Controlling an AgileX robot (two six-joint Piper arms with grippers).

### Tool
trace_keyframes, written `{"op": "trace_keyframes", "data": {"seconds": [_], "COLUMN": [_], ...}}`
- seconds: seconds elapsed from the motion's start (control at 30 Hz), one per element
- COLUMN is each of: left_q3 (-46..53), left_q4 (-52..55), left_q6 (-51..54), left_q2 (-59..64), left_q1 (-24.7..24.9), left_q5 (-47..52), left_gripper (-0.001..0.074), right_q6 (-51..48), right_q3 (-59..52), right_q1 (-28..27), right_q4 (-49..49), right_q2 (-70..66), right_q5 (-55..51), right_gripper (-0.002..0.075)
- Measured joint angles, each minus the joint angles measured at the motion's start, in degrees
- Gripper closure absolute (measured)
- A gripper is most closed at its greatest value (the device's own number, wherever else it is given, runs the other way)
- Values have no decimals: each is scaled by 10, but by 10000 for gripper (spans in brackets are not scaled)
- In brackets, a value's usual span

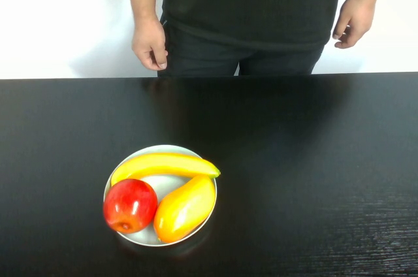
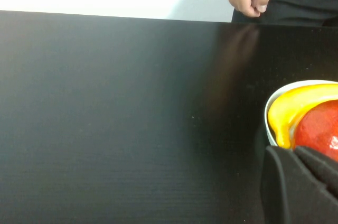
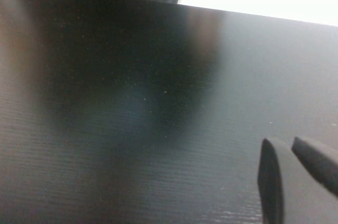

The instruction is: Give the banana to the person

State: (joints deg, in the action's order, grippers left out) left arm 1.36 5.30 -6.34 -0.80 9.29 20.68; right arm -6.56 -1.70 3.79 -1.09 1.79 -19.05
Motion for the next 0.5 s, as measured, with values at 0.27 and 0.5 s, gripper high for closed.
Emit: {"op": "trace_keyframes", "data": {"seconds": [0.27,0.5], "left_q3": [0,1], "left_q4": [7,-5], "left_q6": [0,-44], "left_q2": [0,0], "left_q1": [0,0], "left_q5": [0,-18], "left_gripper": [739,739], "right_q6": [0,0], "right_q3": [0,0], "right_q1": [0,0], "right_q4": [0,-1], "right_q2": [0,0], "right_q5": [0,0], "right_gripper": [733,733]}}
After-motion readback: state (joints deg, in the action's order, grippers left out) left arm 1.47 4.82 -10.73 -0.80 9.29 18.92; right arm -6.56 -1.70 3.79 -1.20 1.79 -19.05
